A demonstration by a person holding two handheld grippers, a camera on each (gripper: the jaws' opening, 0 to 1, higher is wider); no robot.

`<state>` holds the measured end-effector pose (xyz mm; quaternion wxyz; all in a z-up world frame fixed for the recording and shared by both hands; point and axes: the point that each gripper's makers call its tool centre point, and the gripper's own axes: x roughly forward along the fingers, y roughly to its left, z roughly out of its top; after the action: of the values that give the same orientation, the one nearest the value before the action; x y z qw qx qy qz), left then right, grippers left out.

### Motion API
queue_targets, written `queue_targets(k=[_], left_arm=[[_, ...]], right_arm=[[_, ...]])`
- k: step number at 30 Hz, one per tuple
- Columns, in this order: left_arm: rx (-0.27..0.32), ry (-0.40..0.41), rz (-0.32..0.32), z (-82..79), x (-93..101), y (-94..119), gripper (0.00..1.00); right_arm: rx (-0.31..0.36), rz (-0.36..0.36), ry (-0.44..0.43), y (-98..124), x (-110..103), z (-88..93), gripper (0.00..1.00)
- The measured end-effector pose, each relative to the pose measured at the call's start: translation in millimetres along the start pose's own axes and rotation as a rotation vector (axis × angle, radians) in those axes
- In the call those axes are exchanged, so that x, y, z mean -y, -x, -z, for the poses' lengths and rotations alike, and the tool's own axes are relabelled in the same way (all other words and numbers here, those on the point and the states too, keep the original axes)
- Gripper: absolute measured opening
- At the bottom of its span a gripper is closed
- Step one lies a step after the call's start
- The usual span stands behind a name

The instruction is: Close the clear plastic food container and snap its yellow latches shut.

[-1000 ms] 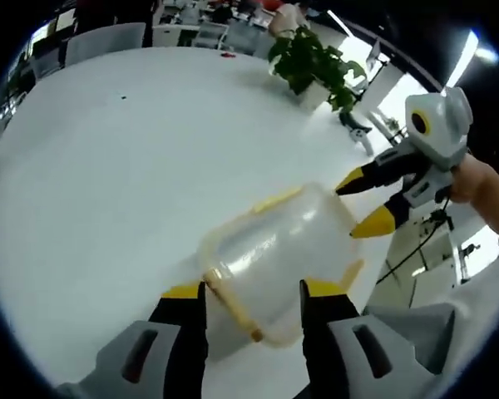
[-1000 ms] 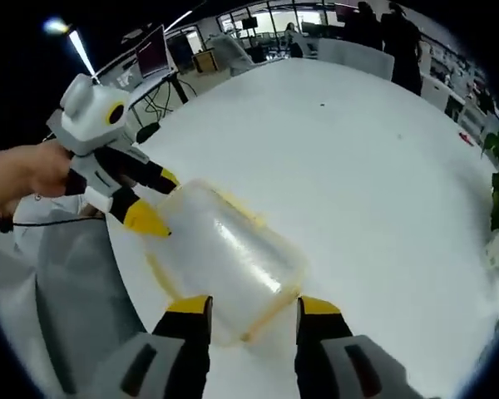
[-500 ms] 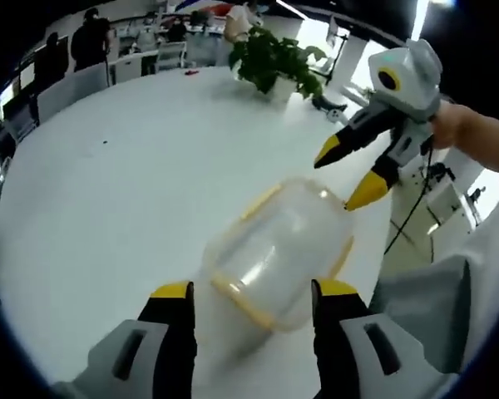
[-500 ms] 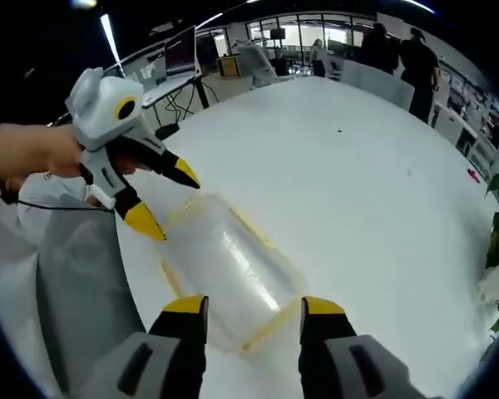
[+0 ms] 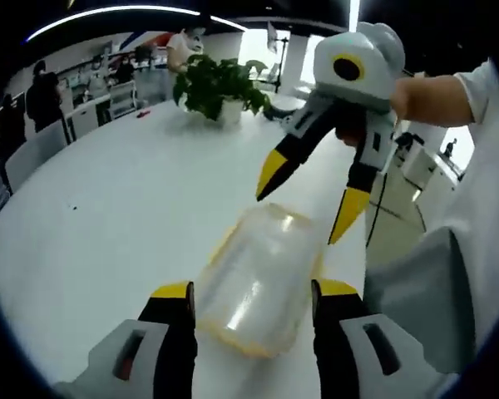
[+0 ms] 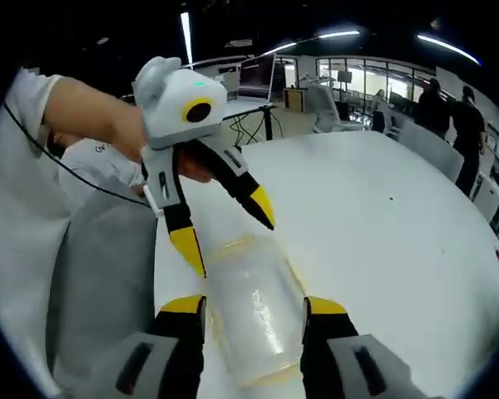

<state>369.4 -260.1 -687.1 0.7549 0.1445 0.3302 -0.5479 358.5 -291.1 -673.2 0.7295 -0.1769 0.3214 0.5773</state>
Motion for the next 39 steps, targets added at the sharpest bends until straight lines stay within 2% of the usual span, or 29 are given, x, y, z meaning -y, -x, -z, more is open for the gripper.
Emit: queue_targets(k=[2,4,6,10,13,15,17,20,21,24,29,31,34,36,39], left_arm=[[0.01,-0.044,0.02,-4.6,5.3,-2,0.51],[0.013,-0.053,0.029,-6.7,7.1,-5,0.45],[0.018,-0.061,0.055,-9.0,11.1,-9,0.39],[0.015,-0.088,0.065,-10.4,12.9,-16,0.33],[0.009,-0.123,0.085,-10.6,16.8,-22,0.3],[0.01,-0.131,0.097,-10.2,18.6,-25,0.3],[-0.003,-0.158,0.092,-8.2,17.3,-28,0.31],[-0.017,-0.162,0.109,-4.2,19.0,-31,0.31],[-0.033,-0.186,0.115,-0.5,20.6,-33,0.31],[-0.058,-0.21,0.135,5.7,29.6,-35,0.31],[-0.092,-0.248,0.161,15.6,44.6,-40,0.34],[-0.092,-0.306,0.134,14.8,42.8,-41,0.35],[-0.1,-0.324,0.101,14.3,37.7,-41,0.38],[-0.098,-0.347,0.081,12.7,33.2,-41,0.4],[-0.118,-0.352,0.083,16.2,32.0,-40,0.4]], right_arm=[[-0.017,-0.011,0.056,-4,0,0.7,0.44],[-0.038,-0.019,0.118,-7,0,3.1,0.42],[-0.06,-0.024,0.123,-12,3,7.6,0.41],[-0.094,-0.031,0.149,-16,7,14.8,0.39],[-0.083,-0.088,0.153,-19,2,14.5,0.39],[-0.08,-0.11,0.147,-22,0,14.4,0.4],[-0.115,-0.1,0.198,-25,5,20.5,0.4],[-0.132,-0.111,0.201,-28,8,22.5,0.41],[-0.136,-0.106,0.219,-28,10,22.3,0.41],[-0.146,-0.1,0.226,-31,16,21.8,0.4],[-0.152,-0.078,0.214,-37,31,19.9,0.44],[-0.163,-0.078,0.216,-38,34,19.9,0.47],[-0.174,-0.117,0.224,-37,30,20.2,0.47],[-0.199,-0.145,0.242,-38,27,23.3,0.52],[-0.25,-0.18,0.246,-44,24,31.2,0.66]])
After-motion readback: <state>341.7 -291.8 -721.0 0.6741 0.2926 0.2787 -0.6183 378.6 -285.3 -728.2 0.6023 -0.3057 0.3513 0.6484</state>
